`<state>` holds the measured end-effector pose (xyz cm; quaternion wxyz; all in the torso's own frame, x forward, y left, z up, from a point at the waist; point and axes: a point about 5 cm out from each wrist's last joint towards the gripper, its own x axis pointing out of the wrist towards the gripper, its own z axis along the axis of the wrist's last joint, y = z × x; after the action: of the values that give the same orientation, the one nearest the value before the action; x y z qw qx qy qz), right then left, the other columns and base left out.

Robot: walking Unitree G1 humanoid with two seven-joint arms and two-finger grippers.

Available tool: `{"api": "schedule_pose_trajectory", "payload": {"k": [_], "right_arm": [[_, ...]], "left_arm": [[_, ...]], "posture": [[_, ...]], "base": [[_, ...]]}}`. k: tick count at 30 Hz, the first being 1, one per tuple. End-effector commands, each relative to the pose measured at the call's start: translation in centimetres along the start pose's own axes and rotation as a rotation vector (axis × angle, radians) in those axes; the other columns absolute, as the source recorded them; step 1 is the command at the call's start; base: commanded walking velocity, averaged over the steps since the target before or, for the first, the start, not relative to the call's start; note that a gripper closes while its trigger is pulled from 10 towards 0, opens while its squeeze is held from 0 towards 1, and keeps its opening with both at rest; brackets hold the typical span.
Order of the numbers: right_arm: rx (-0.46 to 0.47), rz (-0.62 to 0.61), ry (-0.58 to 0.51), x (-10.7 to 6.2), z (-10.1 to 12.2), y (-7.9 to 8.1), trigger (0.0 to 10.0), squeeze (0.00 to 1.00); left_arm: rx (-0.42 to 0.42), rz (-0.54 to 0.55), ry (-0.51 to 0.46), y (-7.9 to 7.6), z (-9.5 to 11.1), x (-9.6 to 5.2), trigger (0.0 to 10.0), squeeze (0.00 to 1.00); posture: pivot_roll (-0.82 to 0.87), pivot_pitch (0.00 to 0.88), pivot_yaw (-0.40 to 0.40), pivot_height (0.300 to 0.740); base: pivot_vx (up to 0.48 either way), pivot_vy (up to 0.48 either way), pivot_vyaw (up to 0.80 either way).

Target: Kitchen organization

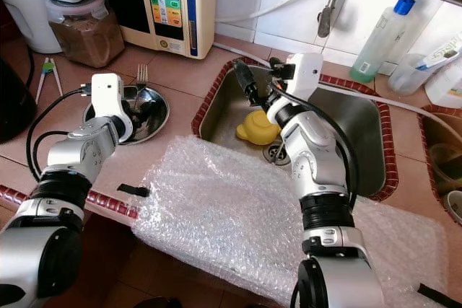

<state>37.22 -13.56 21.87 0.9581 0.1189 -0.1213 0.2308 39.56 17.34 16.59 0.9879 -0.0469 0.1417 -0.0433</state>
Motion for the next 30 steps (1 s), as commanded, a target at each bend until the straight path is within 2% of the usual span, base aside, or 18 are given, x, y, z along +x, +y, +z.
{"api": "schedule_pose_trajectory", "payload": {"k": [1,4,8,18,22,30], "right_arm": [[0.001,0.053,0.002,0.4,0.6,0.2,10.0,0.00],[-0.021,0.141,0.057,0.2,0.2,0.7,10.0,0.00],[-0.038,0.203,0.200,-0.3,-0.9,0.3,10.0,0.00],[-0.058,0.298,0.332,-1.6,-2.9,1.0,10.0,0.00],[-0.076,0.364,0.447,-2.7,-4.3,1.3,10.0,0.00],[-0.072,0.378,0.472,-3.1,-4.7,1.5,10.0,0.00]], "left_arm": [[0.024,0.003,0.039,0.2,-0.5,0.1,0.0,0.00],[0.031,0.018,0.041,0.6,-0.5,0.1,0.0,0.00],[0.029,0.028,0.040,1.1,-0.7,0.0,0.0,0.00],[0.024,0.037,0.041,1.5,-1.3,0.0,0.0,0.00],[0.064,0.027,0.022,1.5,-1.2,0.0,0.0,0.00],[0.061,0.032,0.007,1.7,-1.1,-0.1,0.0,0.00]], "posture": [[0.02,0.062,-0.034,0.740],[0.02,0.059,-0.034,0.740],[0.02,0.052,-0.044,0.740],[0.01,0.052,-0.055,0.740],[0.01,0.055,-0.055,0.740],[0.01,0.057,-0.058,0.740]], "base": [[0.000,0.000,0.00],[0.000,0.000,0.00],[0.000,0.000,0.00],[0.000,0.000,0.00],[0.000,0.000,0.00],[0.000,0.000,0.00]]}}
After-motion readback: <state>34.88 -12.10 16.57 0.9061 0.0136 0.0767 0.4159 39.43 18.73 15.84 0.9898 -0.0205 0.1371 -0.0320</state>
